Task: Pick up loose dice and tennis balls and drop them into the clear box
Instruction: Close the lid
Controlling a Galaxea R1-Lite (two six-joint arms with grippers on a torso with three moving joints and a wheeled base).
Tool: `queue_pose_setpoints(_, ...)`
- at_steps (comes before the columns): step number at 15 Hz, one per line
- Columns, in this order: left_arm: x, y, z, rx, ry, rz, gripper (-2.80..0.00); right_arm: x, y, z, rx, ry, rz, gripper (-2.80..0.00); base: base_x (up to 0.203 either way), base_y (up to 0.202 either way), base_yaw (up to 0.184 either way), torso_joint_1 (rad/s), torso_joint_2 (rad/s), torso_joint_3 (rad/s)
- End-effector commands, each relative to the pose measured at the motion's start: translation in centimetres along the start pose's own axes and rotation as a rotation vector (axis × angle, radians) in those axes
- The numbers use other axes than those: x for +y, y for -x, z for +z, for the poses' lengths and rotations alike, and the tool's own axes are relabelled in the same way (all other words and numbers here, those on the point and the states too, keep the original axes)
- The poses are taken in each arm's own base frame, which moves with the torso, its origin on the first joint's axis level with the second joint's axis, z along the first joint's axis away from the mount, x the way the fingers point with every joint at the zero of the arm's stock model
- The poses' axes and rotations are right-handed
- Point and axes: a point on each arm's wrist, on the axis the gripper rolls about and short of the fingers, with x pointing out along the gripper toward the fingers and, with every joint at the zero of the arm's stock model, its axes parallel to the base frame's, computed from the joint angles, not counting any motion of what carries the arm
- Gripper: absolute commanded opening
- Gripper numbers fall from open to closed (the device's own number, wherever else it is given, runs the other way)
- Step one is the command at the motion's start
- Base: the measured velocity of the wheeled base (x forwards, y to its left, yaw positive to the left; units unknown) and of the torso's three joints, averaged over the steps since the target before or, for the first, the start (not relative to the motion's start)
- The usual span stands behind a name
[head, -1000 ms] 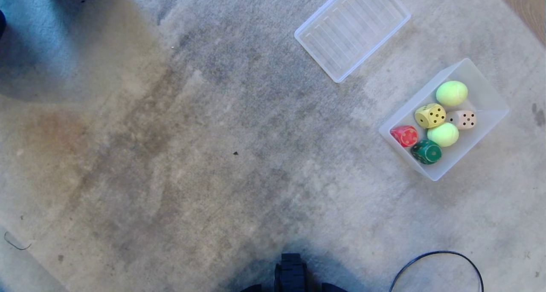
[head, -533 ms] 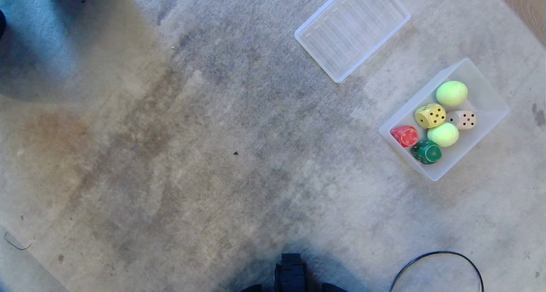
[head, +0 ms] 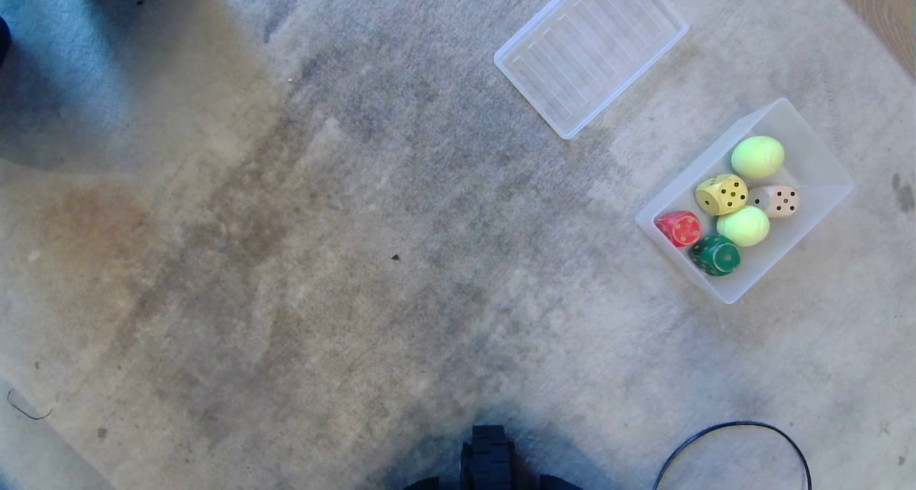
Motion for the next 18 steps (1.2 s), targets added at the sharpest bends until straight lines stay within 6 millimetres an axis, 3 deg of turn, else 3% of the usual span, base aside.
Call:
queue_pose_setpoints(1, 0.0, 0.0, 0.0, 0.0, 0.0, 0.0, -2.8, -0.01, 0.06, -0.12, -0.004, 0.0, 0.0, -2.8, 0.0, 0.0, 0.0, 0.0, 0.0, 0.0)
queue_pose_setpoints(14, 0.0, 0.0, 0.0, 0.0, 0.0, -0.001, -2.8, -0.01, 0.07, -0.1, -0.004, 0.0, -0.001, -2.8, 0.0, 0.0, 0.0, 0.0, 0.0, 0.0)
queue_pose_setpoints(18, 0.0, 0.0, 0.0, 0.0, 0.0, -0.001, -2.8, -0.01, 0.07, -0.08, -0.005, 0.0, 0.0, -2.8, 0.002, -0.005, 0.134, 0.002, 0.0, 0.002)
